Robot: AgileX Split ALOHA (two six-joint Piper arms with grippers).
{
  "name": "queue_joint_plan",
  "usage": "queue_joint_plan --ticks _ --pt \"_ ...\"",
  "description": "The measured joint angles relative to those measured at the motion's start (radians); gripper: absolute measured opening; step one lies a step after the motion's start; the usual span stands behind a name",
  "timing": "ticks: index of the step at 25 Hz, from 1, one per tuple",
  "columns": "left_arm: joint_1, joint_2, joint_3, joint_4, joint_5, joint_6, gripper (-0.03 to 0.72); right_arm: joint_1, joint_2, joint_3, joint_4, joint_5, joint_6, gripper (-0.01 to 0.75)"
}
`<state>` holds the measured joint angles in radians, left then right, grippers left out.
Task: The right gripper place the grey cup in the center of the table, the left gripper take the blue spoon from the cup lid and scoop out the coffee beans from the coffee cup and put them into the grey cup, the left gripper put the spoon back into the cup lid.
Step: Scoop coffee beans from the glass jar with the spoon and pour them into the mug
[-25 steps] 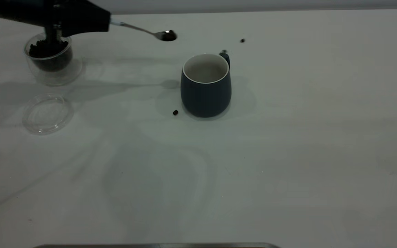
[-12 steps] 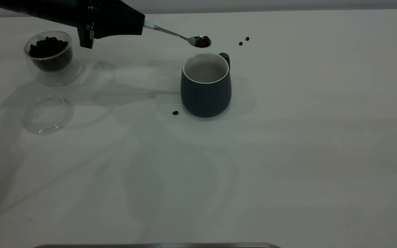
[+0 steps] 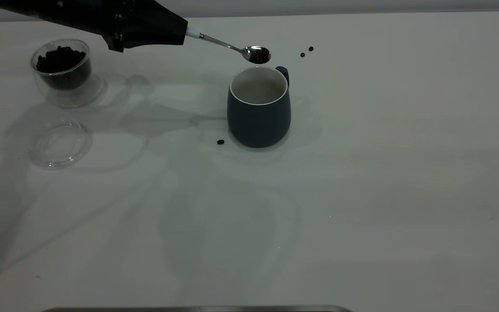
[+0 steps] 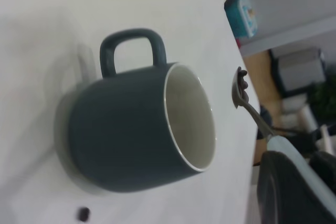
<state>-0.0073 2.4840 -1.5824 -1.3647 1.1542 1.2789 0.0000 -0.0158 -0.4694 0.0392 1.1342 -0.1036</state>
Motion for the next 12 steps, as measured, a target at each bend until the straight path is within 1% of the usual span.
queue_joint_plan --ticks 8,12 --pt "0.000 0.000 0.000 0.000 0.000 0.248 0.126 0.000 0.000 0.000 0.000 0.000 0.000 0.461" --pt "0.000 0.000 0.000 -0.006 0.000 0.326 0.126 0.000 0.000 0.000 0.000 0.000 0.000 0.461"
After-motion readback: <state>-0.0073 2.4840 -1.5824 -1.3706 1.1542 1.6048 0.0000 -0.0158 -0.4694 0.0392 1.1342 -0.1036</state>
